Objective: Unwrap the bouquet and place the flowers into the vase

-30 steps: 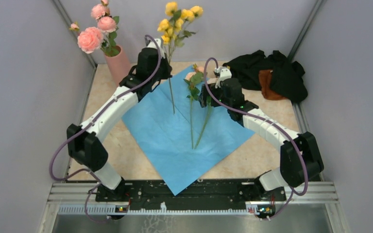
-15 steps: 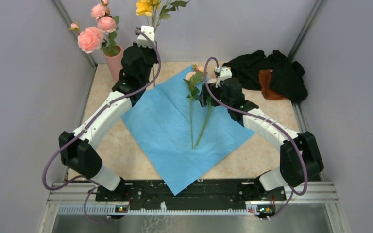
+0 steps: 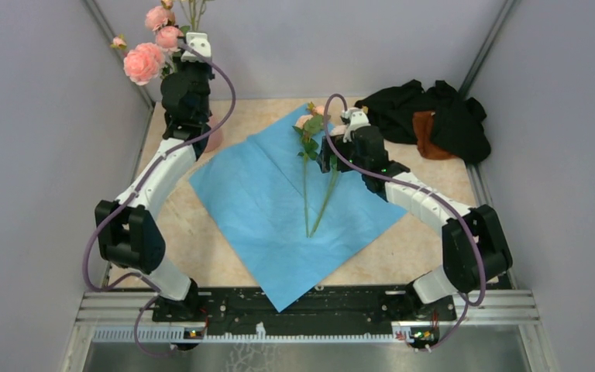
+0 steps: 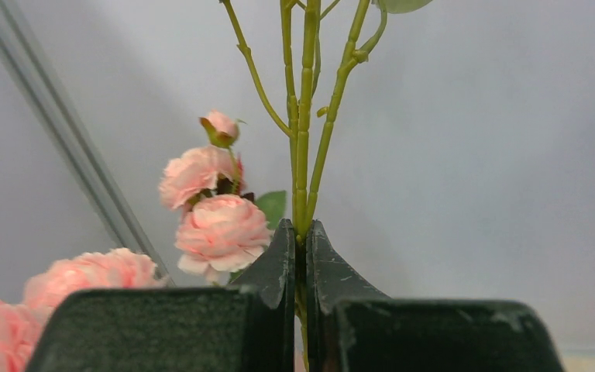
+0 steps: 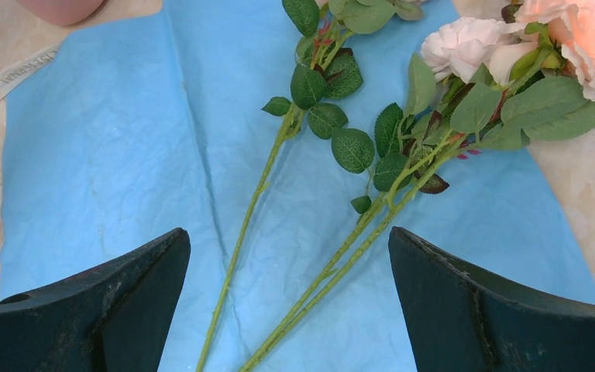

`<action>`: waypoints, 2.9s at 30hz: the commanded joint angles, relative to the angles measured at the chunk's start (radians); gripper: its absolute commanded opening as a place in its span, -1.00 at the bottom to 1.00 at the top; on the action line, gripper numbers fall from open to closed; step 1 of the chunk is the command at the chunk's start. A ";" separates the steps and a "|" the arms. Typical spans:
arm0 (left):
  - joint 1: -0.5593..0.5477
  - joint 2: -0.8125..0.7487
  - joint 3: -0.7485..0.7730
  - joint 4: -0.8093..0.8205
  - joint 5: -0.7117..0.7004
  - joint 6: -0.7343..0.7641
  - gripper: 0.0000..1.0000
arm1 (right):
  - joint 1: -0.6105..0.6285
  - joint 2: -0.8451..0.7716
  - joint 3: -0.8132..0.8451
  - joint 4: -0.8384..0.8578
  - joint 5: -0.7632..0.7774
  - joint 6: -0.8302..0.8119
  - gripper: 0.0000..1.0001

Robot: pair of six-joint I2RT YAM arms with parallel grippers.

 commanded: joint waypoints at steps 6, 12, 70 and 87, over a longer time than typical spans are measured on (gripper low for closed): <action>0.092 0.060 0.060 0.167 0.092 -0.015 -1.00 | -0.021 0.030 0.013 0.050 -0.008 -0.020 0.97; 0.130 0.120 0.186 0.108 0.108 -0.030 -1.00 | -0.025 0.042 0.016 0.048 -0.006 -0.025 0.97; 0.190 0.026 -0.096 -0.011 0.170 -0.319 0.54 | -0.030 0.067 0.014 0.047 -0.033 -0.023 0.97; 0.027 -0.020 -0.173 -0.460 0.430 -0.582 0.59 | -0.030 0.065 0.020 0.037 -0.015 -0.031 0.97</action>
